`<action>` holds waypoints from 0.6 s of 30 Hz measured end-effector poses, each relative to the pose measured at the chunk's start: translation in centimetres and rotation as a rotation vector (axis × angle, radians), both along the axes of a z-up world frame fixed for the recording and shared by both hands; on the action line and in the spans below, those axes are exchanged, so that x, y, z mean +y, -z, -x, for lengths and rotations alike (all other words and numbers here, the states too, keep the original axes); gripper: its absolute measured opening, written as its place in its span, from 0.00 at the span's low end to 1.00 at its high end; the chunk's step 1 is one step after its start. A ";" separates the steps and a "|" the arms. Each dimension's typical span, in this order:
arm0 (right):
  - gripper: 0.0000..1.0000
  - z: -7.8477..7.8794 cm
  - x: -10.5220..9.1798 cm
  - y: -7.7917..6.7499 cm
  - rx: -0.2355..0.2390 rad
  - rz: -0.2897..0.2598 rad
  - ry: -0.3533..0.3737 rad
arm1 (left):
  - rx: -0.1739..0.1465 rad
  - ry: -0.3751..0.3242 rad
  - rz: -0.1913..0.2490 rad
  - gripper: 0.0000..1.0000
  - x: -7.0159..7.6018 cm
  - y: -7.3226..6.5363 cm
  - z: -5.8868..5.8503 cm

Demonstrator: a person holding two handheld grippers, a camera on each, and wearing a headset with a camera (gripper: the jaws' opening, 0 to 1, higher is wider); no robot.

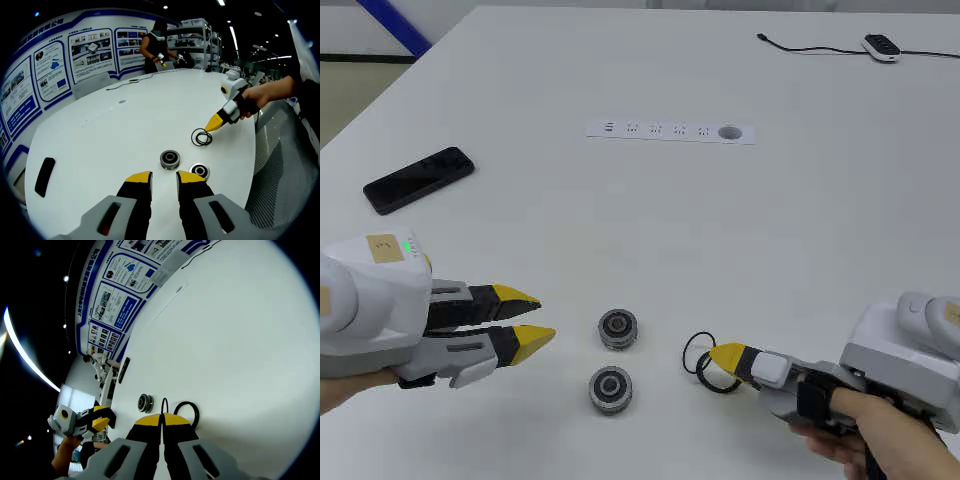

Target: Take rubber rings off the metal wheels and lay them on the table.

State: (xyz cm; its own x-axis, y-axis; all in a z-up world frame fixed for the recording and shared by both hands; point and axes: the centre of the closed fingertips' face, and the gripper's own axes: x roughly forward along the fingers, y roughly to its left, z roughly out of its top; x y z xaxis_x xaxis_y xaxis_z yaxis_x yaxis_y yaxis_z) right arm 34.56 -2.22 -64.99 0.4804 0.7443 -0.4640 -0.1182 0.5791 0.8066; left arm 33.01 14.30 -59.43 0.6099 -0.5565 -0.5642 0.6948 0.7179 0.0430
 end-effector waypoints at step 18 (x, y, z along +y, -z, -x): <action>0.05 0.3 -2.1 1.4 0.020 0.066 0.056 | -0.008 -0.030 0.014 0.19 0.5 -0.2 1.0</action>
State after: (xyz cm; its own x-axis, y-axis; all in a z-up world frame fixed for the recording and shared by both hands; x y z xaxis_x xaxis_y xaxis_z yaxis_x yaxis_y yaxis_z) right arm 34.25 -4.31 -66.40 0.5107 0.6842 -0.5207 -0.0689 0.6362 0.7684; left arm 32.06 14.81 -59.24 0.6309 -0.5459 -0.5514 0.6730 0.7387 0.0386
